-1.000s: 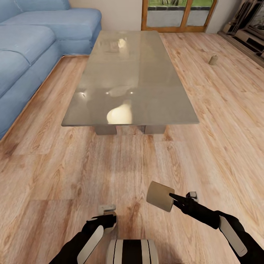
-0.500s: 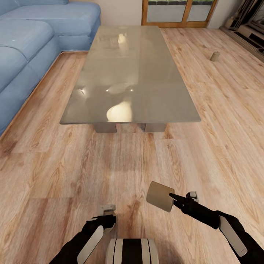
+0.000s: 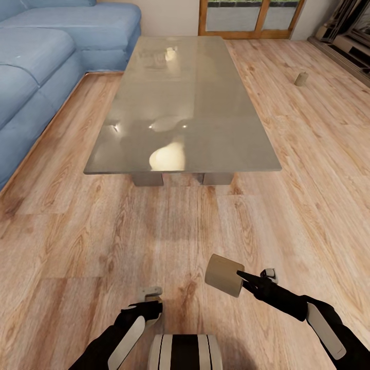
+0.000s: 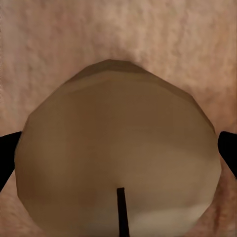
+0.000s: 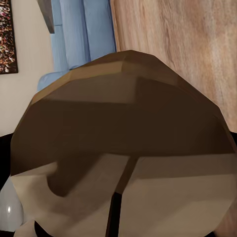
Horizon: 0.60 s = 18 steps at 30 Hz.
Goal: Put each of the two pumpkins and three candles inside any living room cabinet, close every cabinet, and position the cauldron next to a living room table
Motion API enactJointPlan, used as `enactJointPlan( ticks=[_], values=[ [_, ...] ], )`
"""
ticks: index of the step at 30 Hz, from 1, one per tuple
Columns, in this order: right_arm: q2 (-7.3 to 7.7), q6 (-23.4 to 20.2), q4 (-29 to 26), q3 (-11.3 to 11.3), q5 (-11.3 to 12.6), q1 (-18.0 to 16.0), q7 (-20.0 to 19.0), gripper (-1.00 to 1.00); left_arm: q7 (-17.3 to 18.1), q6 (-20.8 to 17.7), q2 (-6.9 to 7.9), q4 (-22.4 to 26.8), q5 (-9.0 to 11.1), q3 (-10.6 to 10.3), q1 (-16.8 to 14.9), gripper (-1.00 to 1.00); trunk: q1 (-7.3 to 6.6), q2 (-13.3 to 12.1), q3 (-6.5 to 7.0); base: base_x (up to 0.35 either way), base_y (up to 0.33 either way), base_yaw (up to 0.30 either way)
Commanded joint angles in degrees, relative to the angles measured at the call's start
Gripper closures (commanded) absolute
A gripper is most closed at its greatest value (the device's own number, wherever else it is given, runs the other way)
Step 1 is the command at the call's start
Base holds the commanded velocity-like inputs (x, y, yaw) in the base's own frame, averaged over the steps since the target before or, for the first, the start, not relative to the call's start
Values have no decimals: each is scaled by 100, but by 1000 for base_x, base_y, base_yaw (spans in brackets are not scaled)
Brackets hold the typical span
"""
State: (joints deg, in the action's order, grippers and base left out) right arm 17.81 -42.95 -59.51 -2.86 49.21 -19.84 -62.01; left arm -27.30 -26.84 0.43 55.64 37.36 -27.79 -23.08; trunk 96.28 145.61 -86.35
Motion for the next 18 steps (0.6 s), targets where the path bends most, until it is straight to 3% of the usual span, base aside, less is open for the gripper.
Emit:
enactJointPlan(
  ticks=[1, 18],
  values=[
    [4, -38, 1, -13, 45, -3, 11, 100, -56, -15, 8, 8, 37, -17, -3, 100, -1, 1, -4, 0, 0, 0],
    [2, -38, 1, -13, 45, -3, 13, 100, -56, -14, 10, 8, 34, -16, -3, 100, -1, 1, -4, 0, 0, 0]
  ],
)
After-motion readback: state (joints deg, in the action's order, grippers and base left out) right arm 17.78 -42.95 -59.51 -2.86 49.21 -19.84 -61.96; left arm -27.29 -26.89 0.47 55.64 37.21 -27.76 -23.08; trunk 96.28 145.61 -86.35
